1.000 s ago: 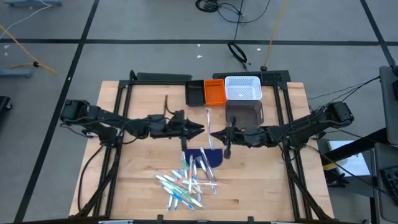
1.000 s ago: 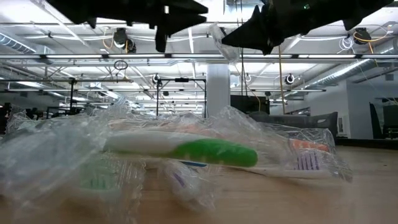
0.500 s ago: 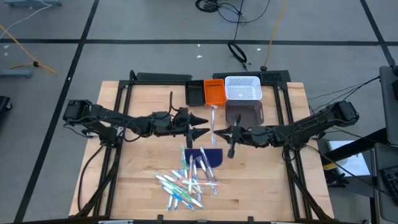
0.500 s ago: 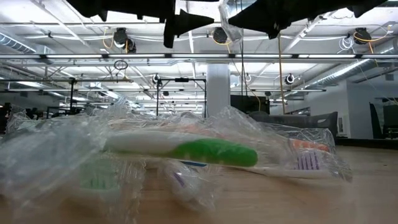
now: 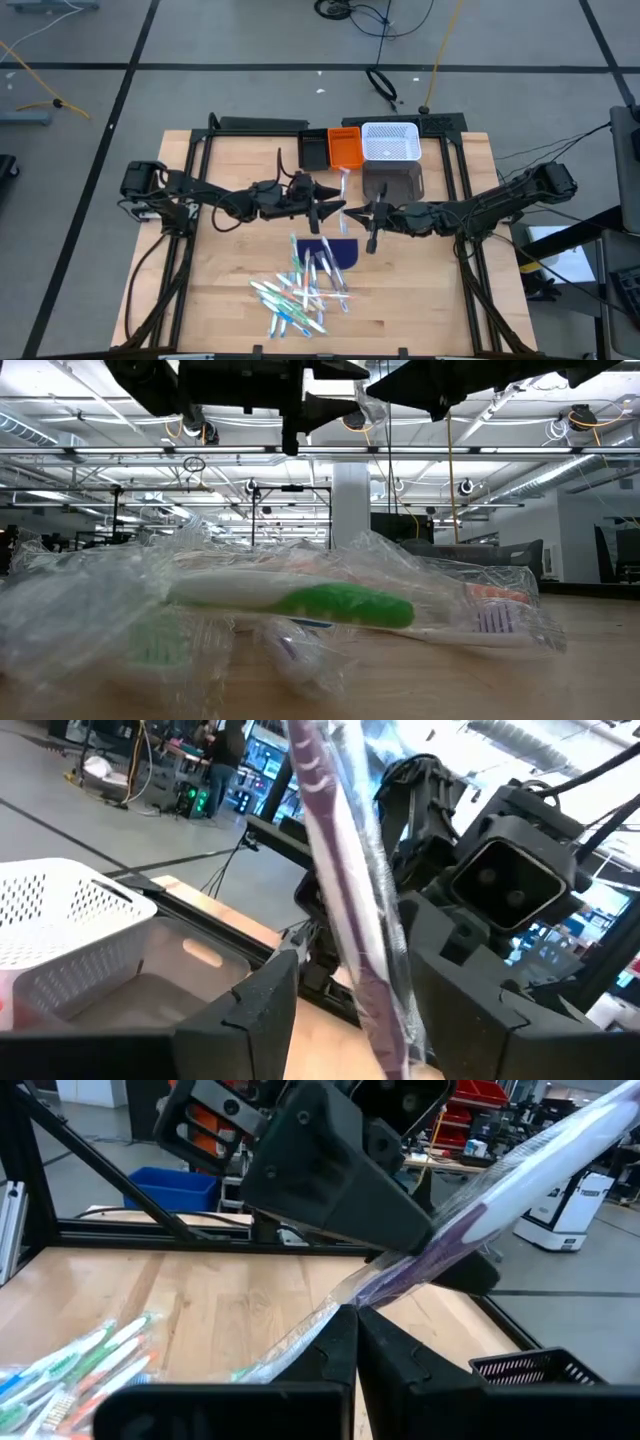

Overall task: Pick & Place Toothbrushes
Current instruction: Put the purple toothbrush into the white bin

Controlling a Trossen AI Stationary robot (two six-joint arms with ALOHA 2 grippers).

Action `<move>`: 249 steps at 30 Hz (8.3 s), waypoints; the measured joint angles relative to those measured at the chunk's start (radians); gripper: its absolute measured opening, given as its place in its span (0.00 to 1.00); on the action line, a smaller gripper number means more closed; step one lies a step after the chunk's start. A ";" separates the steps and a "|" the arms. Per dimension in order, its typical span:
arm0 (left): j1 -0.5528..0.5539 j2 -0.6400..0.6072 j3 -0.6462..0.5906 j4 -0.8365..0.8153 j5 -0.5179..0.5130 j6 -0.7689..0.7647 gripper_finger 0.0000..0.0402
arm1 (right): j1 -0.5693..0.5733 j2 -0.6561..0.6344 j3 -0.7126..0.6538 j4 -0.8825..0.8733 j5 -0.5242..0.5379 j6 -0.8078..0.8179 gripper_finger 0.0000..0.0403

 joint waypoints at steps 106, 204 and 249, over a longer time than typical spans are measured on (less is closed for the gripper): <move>0.444 0.797 1.216 -0.788 0.096 0.508 0.51 | 0.175 0.012 -0.086 -0.179 0.078 0.097 0.39; -0.084 0.177 0.731 -1.859 -0.046 0.571 0.00 | 0.177 0.012 -0.087 -0.238 0.078 0.177 0.39; -0.144 -0.072 0.525 -1.280 -0.254 0.523 0.00 | 0.085 0.011 -0.087 0.402 0.078 -0.194 0.03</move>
